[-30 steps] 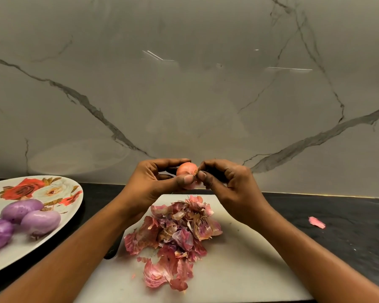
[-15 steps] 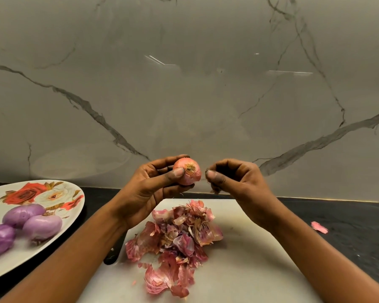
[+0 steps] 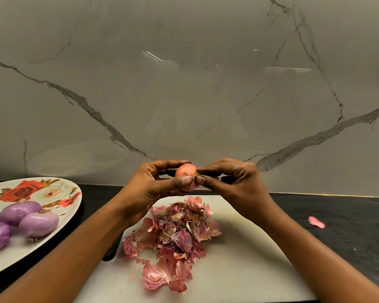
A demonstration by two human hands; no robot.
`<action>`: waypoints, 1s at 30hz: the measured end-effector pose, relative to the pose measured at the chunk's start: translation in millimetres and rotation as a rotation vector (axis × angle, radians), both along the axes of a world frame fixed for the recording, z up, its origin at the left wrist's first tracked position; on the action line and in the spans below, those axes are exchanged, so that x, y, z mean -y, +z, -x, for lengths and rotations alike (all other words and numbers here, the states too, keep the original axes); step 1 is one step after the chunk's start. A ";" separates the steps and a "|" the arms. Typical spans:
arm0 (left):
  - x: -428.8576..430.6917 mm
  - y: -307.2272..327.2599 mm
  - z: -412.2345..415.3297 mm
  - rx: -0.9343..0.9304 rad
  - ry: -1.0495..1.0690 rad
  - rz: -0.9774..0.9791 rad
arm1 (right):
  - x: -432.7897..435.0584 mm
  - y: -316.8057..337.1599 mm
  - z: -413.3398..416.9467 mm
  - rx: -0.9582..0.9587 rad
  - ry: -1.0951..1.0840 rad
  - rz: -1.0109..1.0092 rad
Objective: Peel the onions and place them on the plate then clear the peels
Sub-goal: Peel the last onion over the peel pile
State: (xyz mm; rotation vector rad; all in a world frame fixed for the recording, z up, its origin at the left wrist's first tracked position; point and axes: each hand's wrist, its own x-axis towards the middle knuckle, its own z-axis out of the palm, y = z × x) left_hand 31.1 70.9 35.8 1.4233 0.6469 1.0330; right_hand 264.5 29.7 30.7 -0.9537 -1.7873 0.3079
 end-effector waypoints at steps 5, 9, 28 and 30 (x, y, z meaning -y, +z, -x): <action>-0.4 -1.5 -0.8 -0.053 0.048 -0.046 | 0.7 -2.3 1.9 0.108 -0.074 -0.127; 1.5 -0.9 -0.6 -0.065 0.036 -0.081 | 0.9 -3.1 5.0 0.237 -0.138 -0.239; 0.0 3.7 2.0 0.100 -0.019 0.058 | 7.2 5.5 -1.1 -0.105 0.057 0.083; 1.2 2.8 0.9 0.074 -0.018 0.035 | 5.6 3.4 -0.5 -0.076 0.029 0.066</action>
